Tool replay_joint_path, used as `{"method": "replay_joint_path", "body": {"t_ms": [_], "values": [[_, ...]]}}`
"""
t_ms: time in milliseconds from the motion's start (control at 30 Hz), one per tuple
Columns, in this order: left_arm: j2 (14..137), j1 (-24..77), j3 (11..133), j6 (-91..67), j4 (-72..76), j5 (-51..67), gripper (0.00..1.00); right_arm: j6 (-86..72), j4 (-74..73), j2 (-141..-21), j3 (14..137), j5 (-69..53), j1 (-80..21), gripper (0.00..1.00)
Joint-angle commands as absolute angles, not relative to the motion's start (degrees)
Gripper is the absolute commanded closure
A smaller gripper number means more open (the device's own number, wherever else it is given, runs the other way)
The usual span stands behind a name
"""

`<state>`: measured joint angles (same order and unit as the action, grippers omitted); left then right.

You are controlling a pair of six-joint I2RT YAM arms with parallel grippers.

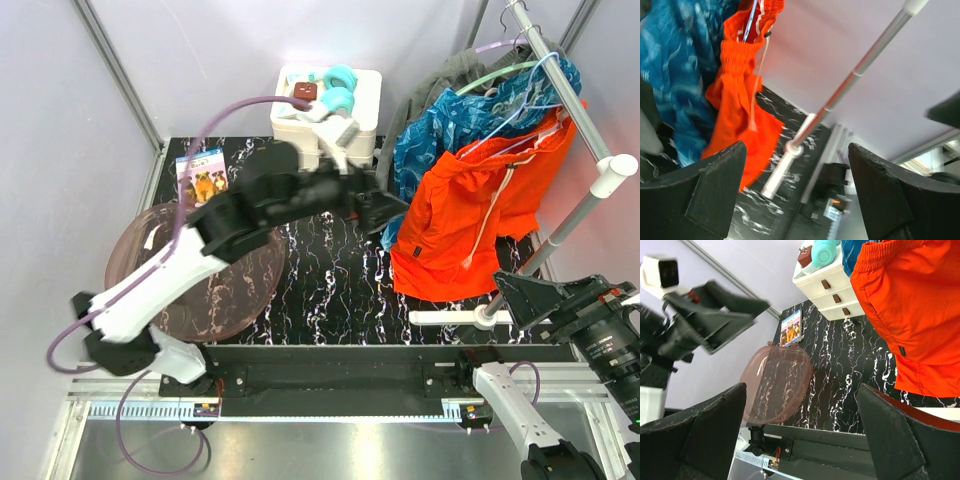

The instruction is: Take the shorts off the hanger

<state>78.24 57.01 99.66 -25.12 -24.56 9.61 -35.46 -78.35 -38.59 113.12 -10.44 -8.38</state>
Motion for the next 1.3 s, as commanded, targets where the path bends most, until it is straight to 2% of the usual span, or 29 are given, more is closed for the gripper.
{"method": "replay_joint_path", "body": {"t_ms": [0, 200, 400, 533, 700, 800, 1000, 1267], "values": [[88.7, 60.0, 113.1, -10.7, -25.5, 5.2, 0.14, -33.8, -89.4, -40.1, 113.0, -9.4, -8.8, 0.0], [102.3, 60.5, 126.8, -1.9, -27.0, 3.5, 0.1, -30.3, -89.7, -41.3, 114.2, -10.4, -8.8, 0.0], [112.2, 60.4, 135.1, 3.6, -26.0, 3.3, 0.07, -25.6, -91.2, -42.3, 117.8, -7.8, -8.9, 0.0], [114.3, 60.0, 134.4, 4.2, -22.3, 2.0, 0.06, -24.9, -93.0, -44.3, 121.5, -9.6, -9.0, 0.0], [116.2, 59.0, 131.8, 2.6, -18.0, 1.9, 0.06, -24.0, -93.1, -43.8, 119.9, -8.0, -9.0, 0.0], [117.8, 58.9, 132.2, 3.2, -16.6, 2.9, 0.07, -23.0, -93.3, -44.6, 121.7, -7.6, -9.3, 0.0], [117.5, 58.7, 131.4, 3.0, -12.6, -2.4, 0.11, -24.2, -93.1, -46.2, 124.6, -8.7, -9.7, 0.0], [115.6, 55.8, 129.0, -1.5, -11.1, 3.0, 0.14, -25.7, -93.1, -45.7, 123.6, -8.6, -9.7, 0.0]]}}
